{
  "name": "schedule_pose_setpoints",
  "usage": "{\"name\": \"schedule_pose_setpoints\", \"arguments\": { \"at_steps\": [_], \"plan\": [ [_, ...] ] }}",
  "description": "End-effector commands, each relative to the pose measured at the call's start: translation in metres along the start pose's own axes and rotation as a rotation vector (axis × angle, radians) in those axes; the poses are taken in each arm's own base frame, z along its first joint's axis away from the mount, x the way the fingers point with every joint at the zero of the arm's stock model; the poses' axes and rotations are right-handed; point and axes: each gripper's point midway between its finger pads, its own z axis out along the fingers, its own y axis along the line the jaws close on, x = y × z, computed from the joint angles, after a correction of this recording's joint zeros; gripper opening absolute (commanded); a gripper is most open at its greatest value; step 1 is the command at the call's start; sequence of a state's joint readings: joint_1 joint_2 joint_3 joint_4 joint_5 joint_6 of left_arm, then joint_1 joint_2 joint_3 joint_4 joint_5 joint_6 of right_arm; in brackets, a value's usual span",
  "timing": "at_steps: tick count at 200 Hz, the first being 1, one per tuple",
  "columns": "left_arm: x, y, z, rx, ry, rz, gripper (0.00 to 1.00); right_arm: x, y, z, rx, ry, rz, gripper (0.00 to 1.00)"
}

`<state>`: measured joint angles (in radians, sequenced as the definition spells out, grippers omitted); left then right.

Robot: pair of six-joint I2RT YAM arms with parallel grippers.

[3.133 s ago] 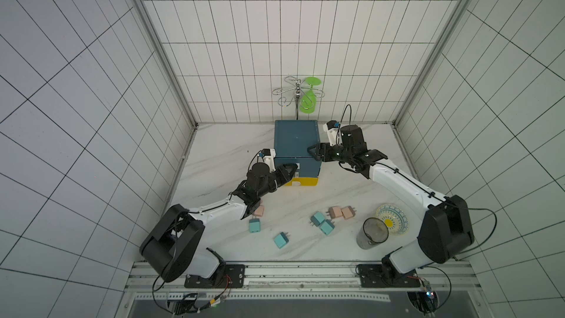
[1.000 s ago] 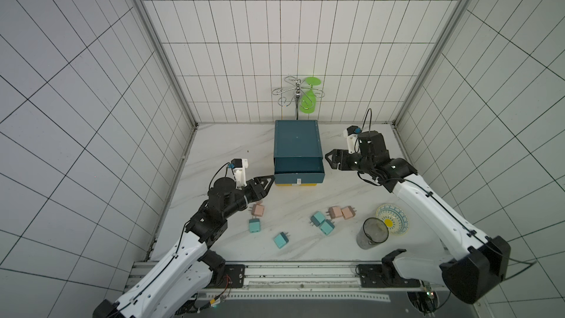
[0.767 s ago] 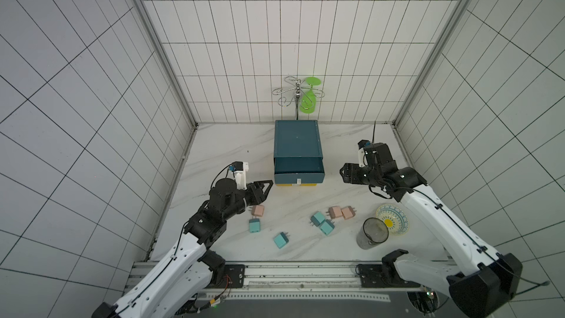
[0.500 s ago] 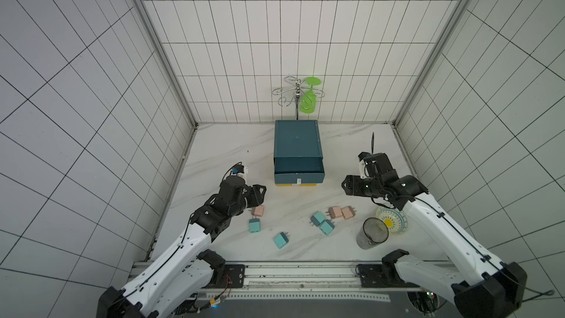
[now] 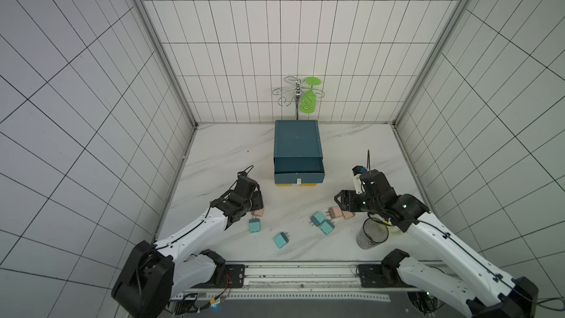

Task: Place the plugs into the drawer by color
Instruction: Pick up the plug from the center of the board, then place the plug in the drawer.

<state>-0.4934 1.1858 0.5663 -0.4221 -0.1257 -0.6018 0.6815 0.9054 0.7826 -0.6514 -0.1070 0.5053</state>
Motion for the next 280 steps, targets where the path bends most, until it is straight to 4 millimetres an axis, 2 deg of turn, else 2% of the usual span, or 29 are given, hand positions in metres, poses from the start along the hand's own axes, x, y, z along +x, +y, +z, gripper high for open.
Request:
{"name": "schedule_pose_setpoints", "arguments": {
  "at_steps": [1,27,49,80,93,105,115,147,155,173,198,208,222,255,280],
  "plan": [
    [-0.018,-0.006,0.014,-0.021,-0.025,-0.008,0.67,0.0,0.0,0.003,-0.006,-0.03,-0.021,0.75],
    [-0.018,-0.006,0.029,-0.055,-0.003,0.01,0.65,0.002,0.0,0.004,-0.028,-0.046,-0.042,0.75],
    [-0.022,-0.004,0.026,-0.064,-0.035,0.005,0.63,0.004,0.001,0.006,-0.046,-0.065,-0.04,0.76],
    [-0.024,0.0,0.027,-0.089,-0.042,0.003,0.54,0.007,-0.001,0.012,-0.041,-0.053,-0.05,0.75],
    [-0.023,0.0,0.03,-0.091,-0.031,0.01,0.45,0.009,-0.002,0.014,-0.04,-0.047,-0.05,0.75],
    [-0.023,0.001,0.031,-0.1,-0.03,0.012,0.42,0.01,-0.001,0.015,-0.049,-0.049,-0.047,0.75],
    [-0.024,0.001,0.03,-0.099,-0.031,0.011,0.36,0.011,-0.001,0.017,-0.053,-0.049,-0.045,0.75],
    [-0.022,0.0,0.03,-0.095,-0.021,0.007,0.31,0.011,-0.003,0.018,-0.041,-0.046,-0.047,0.75],
    [-0.021,0.001,0.032,-0.086,-0.01,0.002,0.23,0.012,-0.004,0.018,-0.04,-0.046,-0.05,0.75],
    [-0.02,0.001,0.033,-0.081,0.001,-0.002,0.19,0.01,-0.004,0.017,-0.039,-0.055,-0.049,0.75],
    [-0.022,-0.002,0.029,-0.061,-0.006,-0.005,0.01,0.007,-0.001,0.014,-0.053,-0.075,-0.054,0.75],
    [-0.025,-0.006,0.021,-0.033,-0.016,-0.015,0.0,0.005,0.005,0.011,-0.079,-0.078,-0.065,0.75],
    [-0.033,-0.023,-0.001,0.066,-0.039,-0.039,0.0,0.0,0.015,0.002,-0.125,-0.084,-0.082,0.75],
    [-0.075,-0.055,-0.08,0.279,-0.216,-0.081,0.0,-0.019,0.031,-0.029,-0.147,-0.106,-0.115,0.76],
    [-0.109,-0.056,-0.14,0.275,-0.338,-0.076,0.0,-0.036,0.034,-0.042,-0.107,-0.115,-0.146,0.76]
  ]
}}
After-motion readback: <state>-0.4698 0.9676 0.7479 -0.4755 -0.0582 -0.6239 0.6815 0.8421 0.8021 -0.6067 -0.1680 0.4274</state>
